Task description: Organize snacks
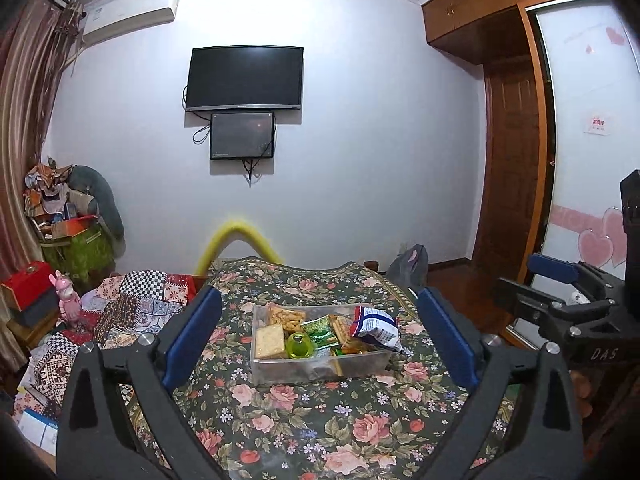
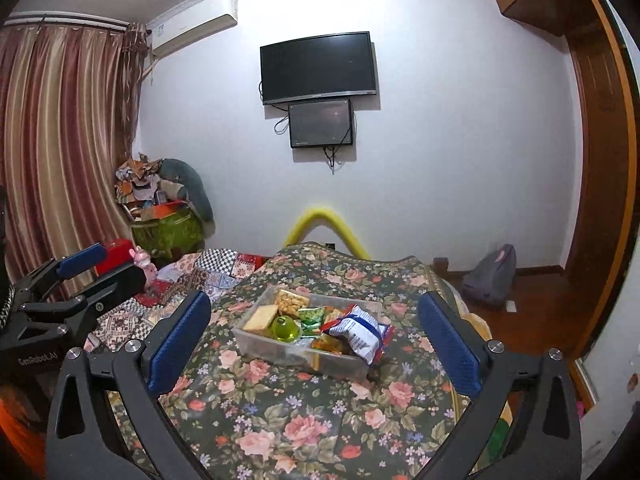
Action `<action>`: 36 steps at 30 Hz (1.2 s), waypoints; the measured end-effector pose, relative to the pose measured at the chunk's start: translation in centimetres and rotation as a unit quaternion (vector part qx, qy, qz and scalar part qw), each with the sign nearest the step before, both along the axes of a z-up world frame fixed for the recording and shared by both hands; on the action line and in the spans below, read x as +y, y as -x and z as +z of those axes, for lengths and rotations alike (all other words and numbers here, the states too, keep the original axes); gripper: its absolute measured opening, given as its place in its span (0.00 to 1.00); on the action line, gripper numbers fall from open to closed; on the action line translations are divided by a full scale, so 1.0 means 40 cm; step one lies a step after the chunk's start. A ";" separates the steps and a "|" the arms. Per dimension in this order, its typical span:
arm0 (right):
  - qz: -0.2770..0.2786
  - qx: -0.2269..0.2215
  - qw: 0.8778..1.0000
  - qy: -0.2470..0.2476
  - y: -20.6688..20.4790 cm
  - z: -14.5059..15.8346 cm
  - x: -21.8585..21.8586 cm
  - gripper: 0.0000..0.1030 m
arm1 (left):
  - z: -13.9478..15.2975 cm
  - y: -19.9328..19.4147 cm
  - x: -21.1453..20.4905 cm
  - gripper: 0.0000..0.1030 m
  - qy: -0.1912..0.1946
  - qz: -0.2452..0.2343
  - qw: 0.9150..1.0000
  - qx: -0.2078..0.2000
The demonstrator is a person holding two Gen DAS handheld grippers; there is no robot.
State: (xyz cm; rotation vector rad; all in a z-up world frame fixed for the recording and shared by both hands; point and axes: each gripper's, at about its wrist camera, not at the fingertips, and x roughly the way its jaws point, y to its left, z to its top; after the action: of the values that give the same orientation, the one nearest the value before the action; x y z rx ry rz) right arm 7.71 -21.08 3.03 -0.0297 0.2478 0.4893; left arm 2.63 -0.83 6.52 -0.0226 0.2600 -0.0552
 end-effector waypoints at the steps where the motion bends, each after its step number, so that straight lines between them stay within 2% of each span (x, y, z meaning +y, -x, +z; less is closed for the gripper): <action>1: 0.001 0.000 1.000 0.001 -0.004 -0.001 0.002 1.00 | -0.001 0.000 0.000 0.97 0.000 0.001 1.000 0.000; 36: 0.002 0.002 1.000 -0.003 0.021 -0.017 -0.001 1.00 | -0.028 -0.014 -0.001 0.99 0.000 -0.001 1.000 0.014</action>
State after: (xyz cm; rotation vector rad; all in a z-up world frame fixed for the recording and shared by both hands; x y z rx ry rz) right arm 6.87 -21.13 2.37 -0.0232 0.2500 0.4946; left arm 3.19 -0.88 5.38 -0.0231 0.2876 -0.0564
